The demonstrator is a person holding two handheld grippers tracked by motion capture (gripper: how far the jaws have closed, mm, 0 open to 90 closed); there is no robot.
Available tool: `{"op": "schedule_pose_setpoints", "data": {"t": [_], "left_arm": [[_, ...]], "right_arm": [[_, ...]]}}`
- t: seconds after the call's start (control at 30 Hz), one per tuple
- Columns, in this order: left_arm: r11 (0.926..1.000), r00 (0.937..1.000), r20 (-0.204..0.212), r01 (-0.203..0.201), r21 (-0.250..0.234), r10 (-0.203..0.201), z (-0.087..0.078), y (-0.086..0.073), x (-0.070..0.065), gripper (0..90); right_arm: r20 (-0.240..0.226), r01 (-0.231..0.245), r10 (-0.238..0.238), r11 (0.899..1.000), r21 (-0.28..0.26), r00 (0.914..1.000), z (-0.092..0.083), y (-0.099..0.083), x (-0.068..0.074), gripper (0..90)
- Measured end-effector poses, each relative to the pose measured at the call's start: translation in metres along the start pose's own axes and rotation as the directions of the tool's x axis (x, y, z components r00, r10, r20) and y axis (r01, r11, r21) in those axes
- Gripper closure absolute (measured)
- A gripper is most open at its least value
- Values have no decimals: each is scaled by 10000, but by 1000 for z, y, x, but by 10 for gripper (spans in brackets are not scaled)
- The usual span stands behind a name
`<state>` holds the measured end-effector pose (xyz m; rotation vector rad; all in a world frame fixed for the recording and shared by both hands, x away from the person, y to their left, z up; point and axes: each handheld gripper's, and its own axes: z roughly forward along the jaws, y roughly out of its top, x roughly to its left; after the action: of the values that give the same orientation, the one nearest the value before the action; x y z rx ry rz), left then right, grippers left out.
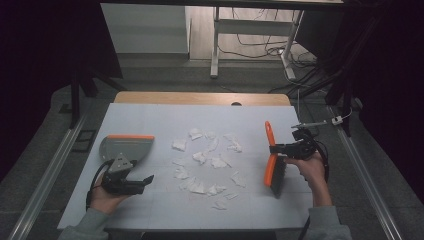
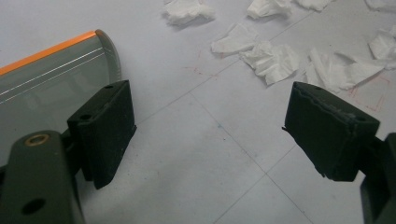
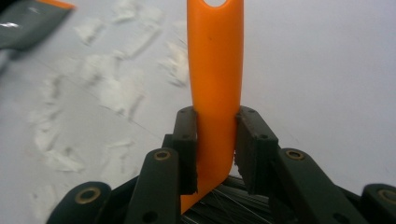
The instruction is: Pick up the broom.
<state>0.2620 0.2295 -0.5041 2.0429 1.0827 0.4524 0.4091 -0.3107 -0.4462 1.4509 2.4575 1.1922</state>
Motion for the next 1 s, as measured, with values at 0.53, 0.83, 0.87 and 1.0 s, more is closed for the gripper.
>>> {"op": "schedule_pose_setpoints", "data": {"t": [0.53, 0.83, 0.87, 1.0], "left_arm": [[9999, 9999, 26, -113, -47, 113, 3, 3, -3, 171], [9995, 9996, 71, -274, -151, 275, 7, 9, -8, 173], [9994, 9995, 87, -300, -167, 301, 8, 10, -8, 173], [9990, 9993, 175, -335, -295, 340, 9, 14, -12, 174]], "right_arm": [[-656, 856, -1095, 9519, -2941, 9918, -20, 4, 15, 710], [-971, 850, -1369, 9061, -4145, 9858, -25, 6, 26, 709], [-1048, 783, -1334, 9056, -4168, 9855, -25, 6, 27, 709], [-1193, 709, -1345, 9000, -4300, 9837, -21, 8, 36, 709]]}}
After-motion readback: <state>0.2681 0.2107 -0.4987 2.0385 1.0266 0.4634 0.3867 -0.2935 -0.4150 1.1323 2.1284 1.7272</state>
